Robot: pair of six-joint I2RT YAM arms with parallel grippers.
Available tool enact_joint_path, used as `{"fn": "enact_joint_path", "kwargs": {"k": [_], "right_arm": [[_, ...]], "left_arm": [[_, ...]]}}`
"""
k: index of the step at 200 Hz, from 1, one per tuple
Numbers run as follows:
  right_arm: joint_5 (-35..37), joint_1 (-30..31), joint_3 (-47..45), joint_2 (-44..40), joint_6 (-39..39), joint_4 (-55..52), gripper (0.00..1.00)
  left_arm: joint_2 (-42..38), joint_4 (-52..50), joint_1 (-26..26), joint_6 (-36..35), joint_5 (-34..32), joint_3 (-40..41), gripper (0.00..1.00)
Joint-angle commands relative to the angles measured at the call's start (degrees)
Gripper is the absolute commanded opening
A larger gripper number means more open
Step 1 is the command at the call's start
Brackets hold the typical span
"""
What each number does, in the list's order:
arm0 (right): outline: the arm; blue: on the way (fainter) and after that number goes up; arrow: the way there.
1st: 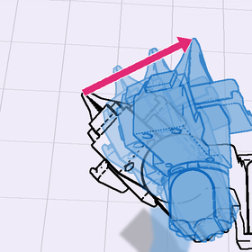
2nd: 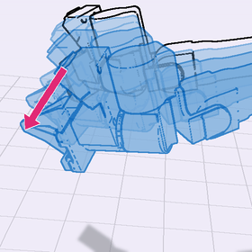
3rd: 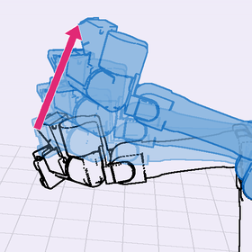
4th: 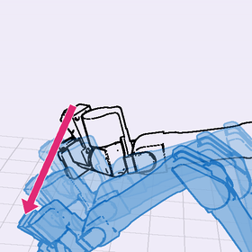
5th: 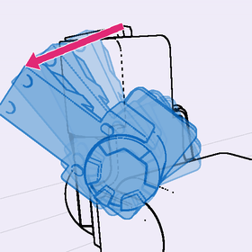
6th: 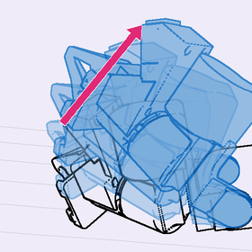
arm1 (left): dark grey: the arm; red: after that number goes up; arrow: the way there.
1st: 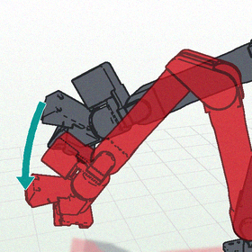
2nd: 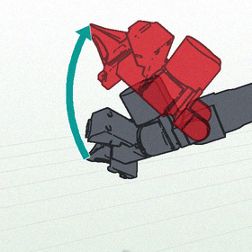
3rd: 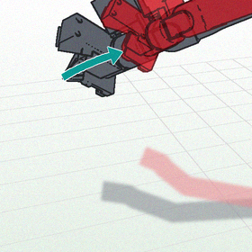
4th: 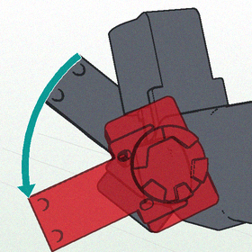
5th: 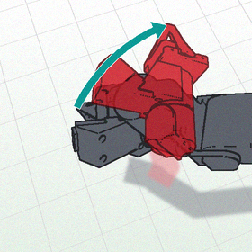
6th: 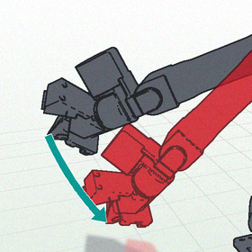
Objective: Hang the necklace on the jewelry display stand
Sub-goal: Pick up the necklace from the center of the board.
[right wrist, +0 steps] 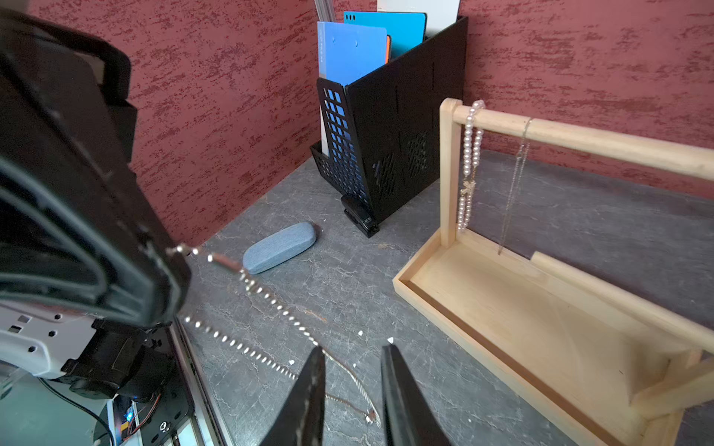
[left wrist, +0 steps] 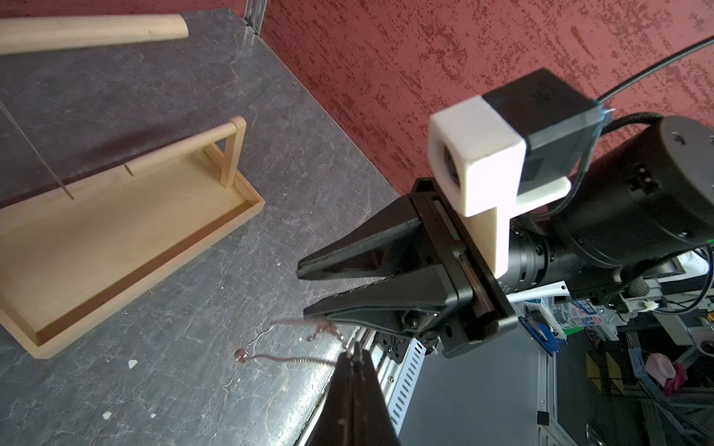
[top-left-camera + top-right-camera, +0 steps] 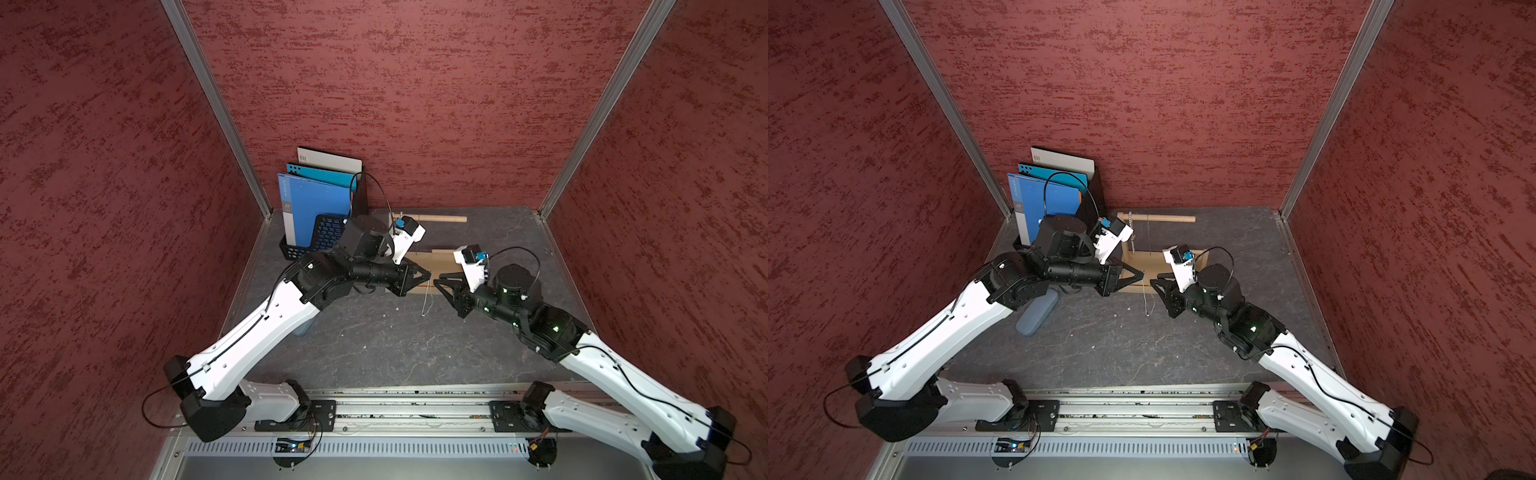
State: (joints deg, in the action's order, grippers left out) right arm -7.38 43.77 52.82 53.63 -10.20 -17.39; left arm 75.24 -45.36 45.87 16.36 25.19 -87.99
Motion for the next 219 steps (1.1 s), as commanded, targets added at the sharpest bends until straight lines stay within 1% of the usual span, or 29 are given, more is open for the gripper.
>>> {"fn": "enact_joint_path", "kwargs": {"k": [1, 19, 56, 79, 95, 135, 163, 196, 219], "right_arm": [[-3.74, -0.17, 1.04, 0.80, 1.21, 1.84, 0.30], [-4.84, -0.20, 1.99, 1.54, 2.13, 1.42, 0.33], [-10.14, -0.17, 2.74, 2.63, 2.81, 1.01, 0.44], [-12.28, -0.17, 2.46, 1.83, 2.96, -0.03, 0.47], [-12.63, -0.17, 1.90, 0.62, 3.08, -0.94, 0.47], [-10.82, -0.20, 0.47, -4.68, 4.94, -5.40, 0.46], [-13.52, -0.22, -0.46, -7.93, 6.43, -8.22, 0.46], [-15.23, -0.19, -0.40, -7.60, 6.64, -8.33, 0.46], [-14.93, -0.18, 0.23, -6.09, 6.85, -7.01, 0.41]], "left_arm": [[0.43, -2.03, 0.27, -1.48, 2.89, -1.88, 0.00], [0.61, -2.69, 0.25, -1.51, 3.63, -2.08, 0.00], [0.43, -3.26, 0.05, -1.59, 4.35, -2.29, 0.00], [0.34, -4.02, -0.15, -2.02, 5.26, -2.71, 0.00], [0.24, -4.87, -0.36, -2.46, 5.79, -2.97, 0.00], [-0.59, -6.35, -0.78, -3.66, 7.64, -3.33, 0.00], [-1.06, -7.26, -0.87, -4.22, 8.50, -3.16, 0.00], [-0.97, -6.99, -0.93, -3.84, 10.67, -2.68, 0.00], [-0.98, -5.69, -0.78, -3.05, 11.56, -2.23, 0.00]]}}
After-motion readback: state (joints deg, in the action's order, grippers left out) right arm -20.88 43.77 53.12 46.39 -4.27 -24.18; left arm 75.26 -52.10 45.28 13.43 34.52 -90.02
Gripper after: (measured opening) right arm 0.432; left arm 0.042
